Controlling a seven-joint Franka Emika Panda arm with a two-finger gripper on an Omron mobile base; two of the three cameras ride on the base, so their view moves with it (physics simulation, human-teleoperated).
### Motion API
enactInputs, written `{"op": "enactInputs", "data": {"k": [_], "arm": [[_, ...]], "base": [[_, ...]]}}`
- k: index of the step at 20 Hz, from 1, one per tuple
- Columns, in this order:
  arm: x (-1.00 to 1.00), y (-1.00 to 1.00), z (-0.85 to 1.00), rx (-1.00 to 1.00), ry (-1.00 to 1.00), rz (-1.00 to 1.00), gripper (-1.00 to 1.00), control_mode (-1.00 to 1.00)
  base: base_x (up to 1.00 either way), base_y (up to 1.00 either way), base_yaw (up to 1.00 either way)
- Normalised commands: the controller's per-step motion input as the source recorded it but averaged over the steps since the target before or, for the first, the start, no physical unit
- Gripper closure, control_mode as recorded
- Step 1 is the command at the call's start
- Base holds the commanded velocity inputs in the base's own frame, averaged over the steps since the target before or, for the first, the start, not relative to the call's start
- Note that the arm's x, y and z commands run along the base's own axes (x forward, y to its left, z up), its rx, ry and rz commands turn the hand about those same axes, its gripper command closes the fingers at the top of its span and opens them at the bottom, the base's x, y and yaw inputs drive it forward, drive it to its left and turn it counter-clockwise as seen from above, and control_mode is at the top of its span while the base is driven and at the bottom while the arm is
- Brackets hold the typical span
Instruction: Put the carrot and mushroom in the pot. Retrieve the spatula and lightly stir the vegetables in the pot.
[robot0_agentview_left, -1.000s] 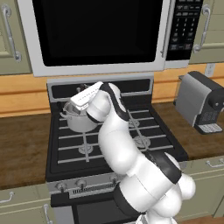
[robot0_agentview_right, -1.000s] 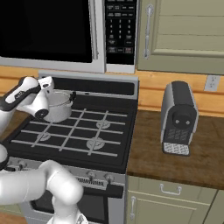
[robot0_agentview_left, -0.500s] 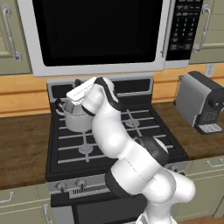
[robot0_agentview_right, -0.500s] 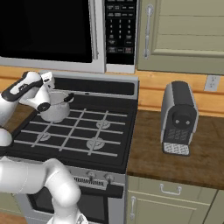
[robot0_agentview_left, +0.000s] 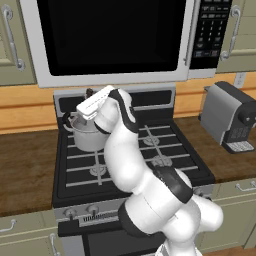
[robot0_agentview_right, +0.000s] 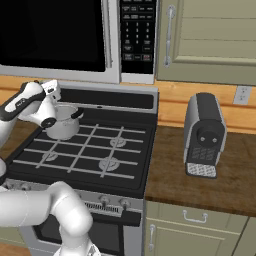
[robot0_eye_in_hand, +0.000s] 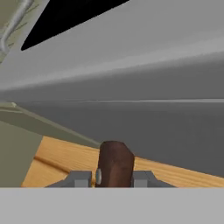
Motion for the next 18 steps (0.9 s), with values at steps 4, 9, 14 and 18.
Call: {"op": "enactInputs", "data": {"k": [4,9,14,18], "arm": [[0.06,0.0,-0.12,-0.03,0.0,-0.06,1.0,-1.0],[0.24,0.0,-0.39,-0.08,0.04,-0.05,1.0,-1.0],[0.46,0.0,-0.48,-0.03,0.14,-0.04,1.0,-1.0],[0.66,0.0,-0.43,0.0,0.21,-0.02,1.0,-1.0]], "base": [[0.0,0.0,0.0],[0.0,0.0,0.0],[0.0,0.0,0.0],[0.0,0.0,0.0]]}}
